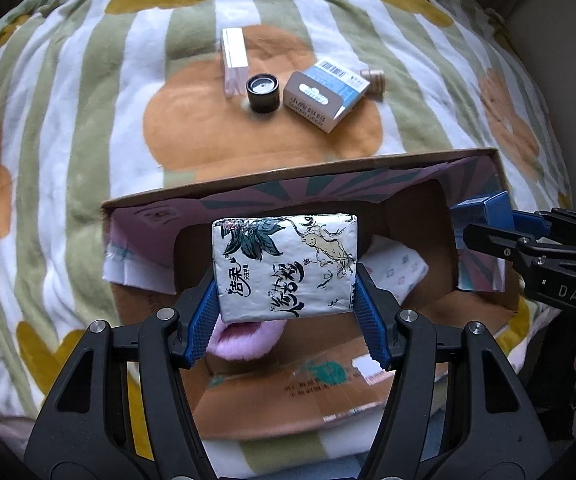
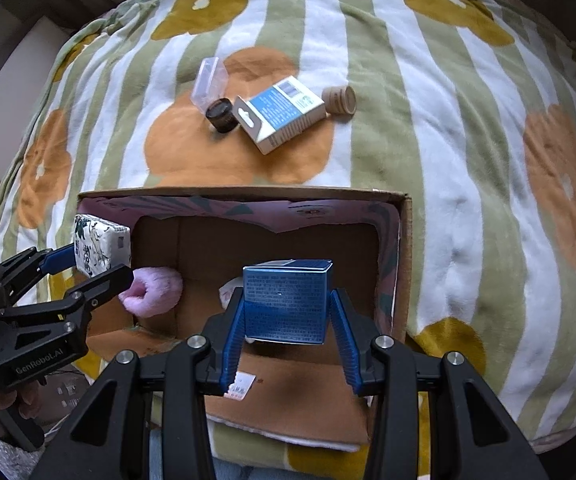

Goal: Organize objects
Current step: 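Open both tools to drop the tissue pack and blue cube into the box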

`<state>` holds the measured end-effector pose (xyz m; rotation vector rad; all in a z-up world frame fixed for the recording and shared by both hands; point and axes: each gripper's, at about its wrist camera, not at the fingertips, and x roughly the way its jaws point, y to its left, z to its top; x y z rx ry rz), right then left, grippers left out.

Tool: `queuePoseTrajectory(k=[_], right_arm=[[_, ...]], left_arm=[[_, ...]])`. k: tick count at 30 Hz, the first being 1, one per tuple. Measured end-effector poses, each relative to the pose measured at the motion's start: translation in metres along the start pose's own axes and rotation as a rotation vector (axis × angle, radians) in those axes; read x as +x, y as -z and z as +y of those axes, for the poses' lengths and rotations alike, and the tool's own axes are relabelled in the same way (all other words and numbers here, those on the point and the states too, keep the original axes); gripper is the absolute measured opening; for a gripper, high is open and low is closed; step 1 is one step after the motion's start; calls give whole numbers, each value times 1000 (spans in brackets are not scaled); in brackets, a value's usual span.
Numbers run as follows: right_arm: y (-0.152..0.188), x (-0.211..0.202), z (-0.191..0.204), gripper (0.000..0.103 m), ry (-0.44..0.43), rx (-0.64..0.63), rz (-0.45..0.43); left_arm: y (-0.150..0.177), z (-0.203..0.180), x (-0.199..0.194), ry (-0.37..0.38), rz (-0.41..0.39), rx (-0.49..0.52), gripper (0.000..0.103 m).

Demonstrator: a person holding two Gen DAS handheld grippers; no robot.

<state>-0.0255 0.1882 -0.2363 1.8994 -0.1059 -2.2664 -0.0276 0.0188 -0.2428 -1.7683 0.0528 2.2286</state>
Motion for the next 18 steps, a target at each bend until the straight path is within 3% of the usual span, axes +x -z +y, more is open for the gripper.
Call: queuePoseTrajectory(k=[9, 18], right_arm=[[-8, 26, -10, 38, 1, 21, 10], [-8, 36, -5, 38, -4, 24, 2]], left_arm=[[-2, 6, 34, -4, 23, 10, 59], [1, 12, 39, -8, 28, 20, 59]])
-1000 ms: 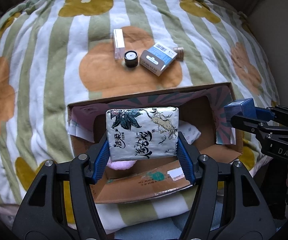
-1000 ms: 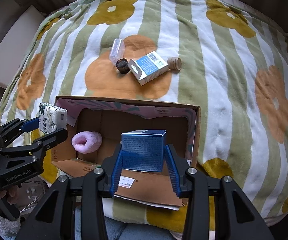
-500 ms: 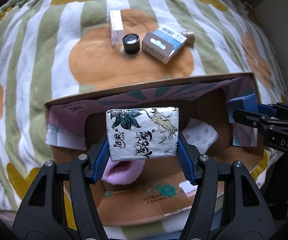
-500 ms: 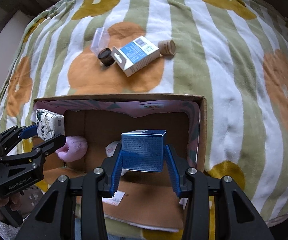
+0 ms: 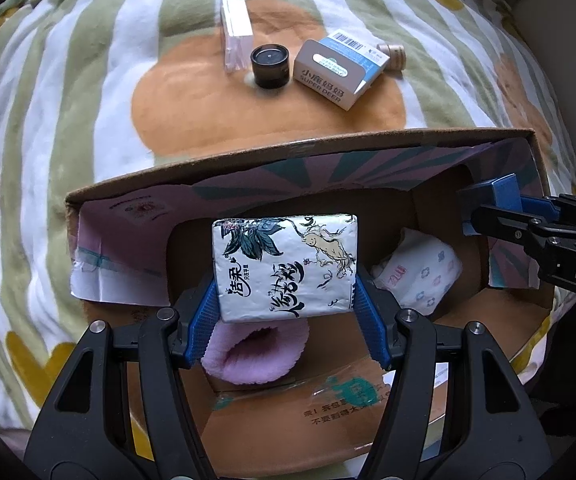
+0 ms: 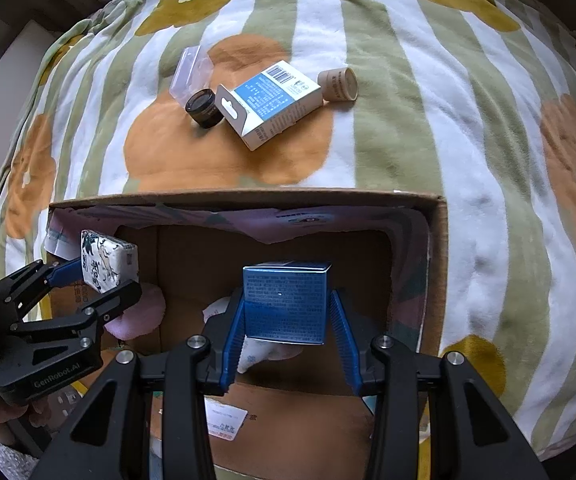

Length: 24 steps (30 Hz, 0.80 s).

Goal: Organize objects
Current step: 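Open both tools to drop the tissue pack and blue cube into the box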

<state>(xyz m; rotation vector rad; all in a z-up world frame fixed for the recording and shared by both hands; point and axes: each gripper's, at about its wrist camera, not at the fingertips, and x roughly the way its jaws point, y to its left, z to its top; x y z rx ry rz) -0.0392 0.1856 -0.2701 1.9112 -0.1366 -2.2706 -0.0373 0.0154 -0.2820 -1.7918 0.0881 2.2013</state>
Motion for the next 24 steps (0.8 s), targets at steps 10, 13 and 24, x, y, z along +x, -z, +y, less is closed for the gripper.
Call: queuePoseTrajectory(k=[10, 13, 24], right_arm=[[-5, -1, 2, 82, -18, 42, -13], [-5, -8, 2, 84, -32, 46, -45], [-6, -9, 6, 84, -20, 20, -31]], left_arm=[[-1, -8, -20, -32, -58, 49, 102], [2, -5, -23, -26, -48, 39, 102], [3, 5, -31, -29, -53, -13, 102]])
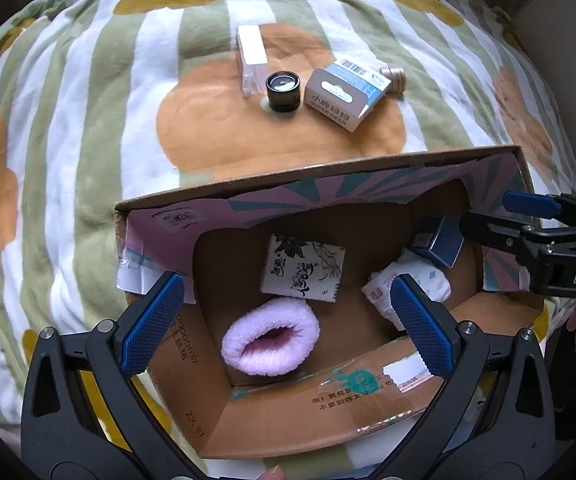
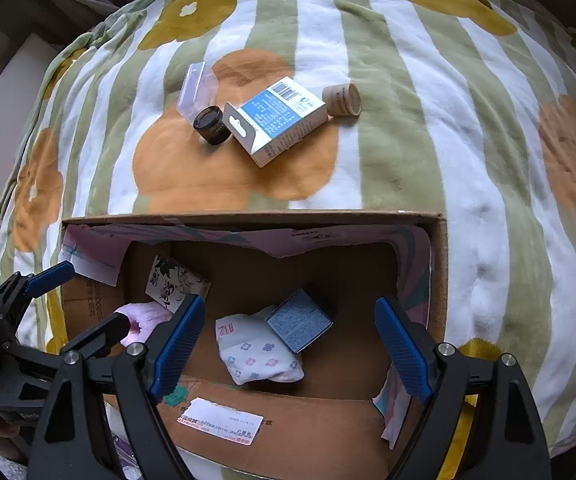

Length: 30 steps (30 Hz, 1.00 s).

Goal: Organize objects
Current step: 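Open both tools to drop the tissue pack and blue cube into the box, then move both tools over the clear box and medicine box on the blanket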

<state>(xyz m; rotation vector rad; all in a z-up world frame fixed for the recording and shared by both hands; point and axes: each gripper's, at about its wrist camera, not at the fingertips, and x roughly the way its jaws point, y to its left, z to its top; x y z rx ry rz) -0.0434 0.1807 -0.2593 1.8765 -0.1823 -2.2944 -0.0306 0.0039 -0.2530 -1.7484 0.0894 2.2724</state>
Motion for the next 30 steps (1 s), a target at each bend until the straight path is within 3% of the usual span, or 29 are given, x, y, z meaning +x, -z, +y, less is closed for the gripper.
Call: queuePoseTrajectory(k=[19, 22, 30], right_arm=[[-9, -24, 12, 85, -11, -75, -12], [-10, -31, 13, 102, -14, -86, -24], [-19, -52, 16, 102, -13, -111, -70]], left_arm=[[-13, 14, -34, -16, -29, -35, 102], [-17, 17, -42, -17, -42, -42, 102], [-29, 22, -63, -32, -78, -44, 102]])
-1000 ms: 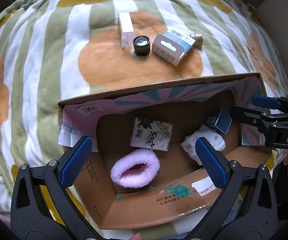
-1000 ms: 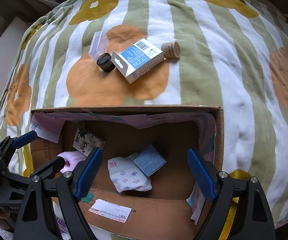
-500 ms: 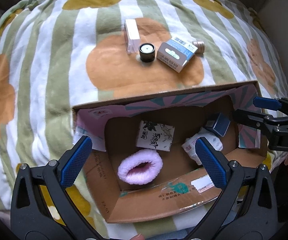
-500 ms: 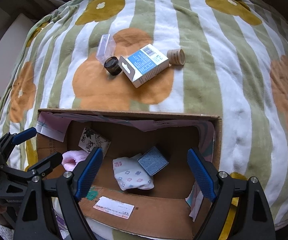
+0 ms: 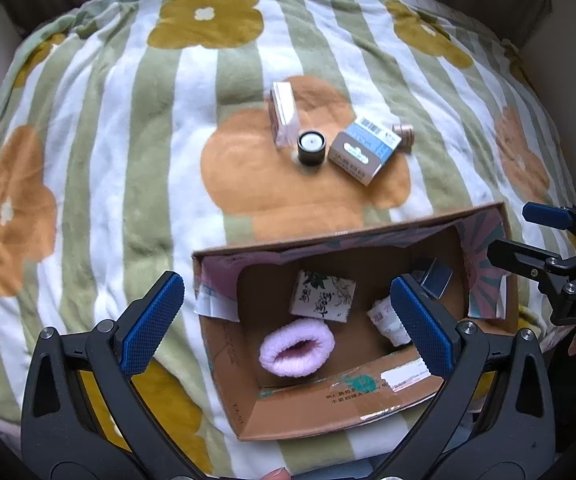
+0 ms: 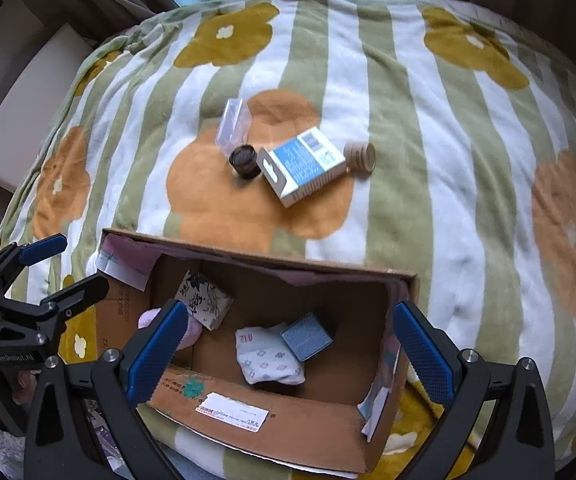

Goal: Organize objects
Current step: 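Move both tools over the clear box and medicine box on the blanket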

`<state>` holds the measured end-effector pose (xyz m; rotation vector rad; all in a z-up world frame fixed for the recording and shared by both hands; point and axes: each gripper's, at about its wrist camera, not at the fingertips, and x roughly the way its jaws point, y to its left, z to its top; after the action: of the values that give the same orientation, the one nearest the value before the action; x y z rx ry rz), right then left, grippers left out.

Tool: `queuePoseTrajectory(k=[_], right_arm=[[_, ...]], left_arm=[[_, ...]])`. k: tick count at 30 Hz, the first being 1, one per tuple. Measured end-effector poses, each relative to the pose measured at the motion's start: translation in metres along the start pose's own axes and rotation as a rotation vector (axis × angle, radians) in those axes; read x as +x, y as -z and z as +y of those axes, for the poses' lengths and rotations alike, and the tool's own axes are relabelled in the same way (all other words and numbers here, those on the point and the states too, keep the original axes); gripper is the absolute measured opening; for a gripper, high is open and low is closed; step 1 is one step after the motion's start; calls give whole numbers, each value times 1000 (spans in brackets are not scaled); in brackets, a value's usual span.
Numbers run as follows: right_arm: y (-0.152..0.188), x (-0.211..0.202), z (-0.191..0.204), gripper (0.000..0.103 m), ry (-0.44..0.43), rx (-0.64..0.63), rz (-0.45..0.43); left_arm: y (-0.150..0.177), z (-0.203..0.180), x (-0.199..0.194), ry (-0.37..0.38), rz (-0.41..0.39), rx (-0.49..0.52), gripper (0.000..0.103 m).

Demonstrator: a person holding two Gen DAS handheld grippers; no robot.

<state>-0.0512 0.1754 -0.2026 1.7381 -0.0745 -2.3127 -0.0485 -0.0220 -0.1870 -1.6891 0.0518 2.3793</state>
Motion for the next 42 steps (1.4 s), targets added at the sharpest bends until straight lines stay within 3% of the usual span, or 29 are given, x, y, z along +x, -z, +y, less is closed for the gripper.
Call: queuePoseTrajectory(k=[6, 20, 31, 38, 42], right_arm=[[-12, -11, 4, 102, 3, -36, -11], [-47, -16, 8, 102, 21, -145, -38], [-80, 7, 4, 102, 33, -201, -6], [-103, 27, -10, 102, -7, -150, 16], [-116, 40, -9, 102, -1, -198, 22]], left_arm=[[-10, 2, -9, 1, -21, -9, 102], [-52, 6, -9, -21, -52, 79, 102], [-99, -1, 27, -31, -32, 203, 102], [-127, -5, 56, -13, -14, 239, 102], [-142, -9, 77, -12, -7, 326, 102]])
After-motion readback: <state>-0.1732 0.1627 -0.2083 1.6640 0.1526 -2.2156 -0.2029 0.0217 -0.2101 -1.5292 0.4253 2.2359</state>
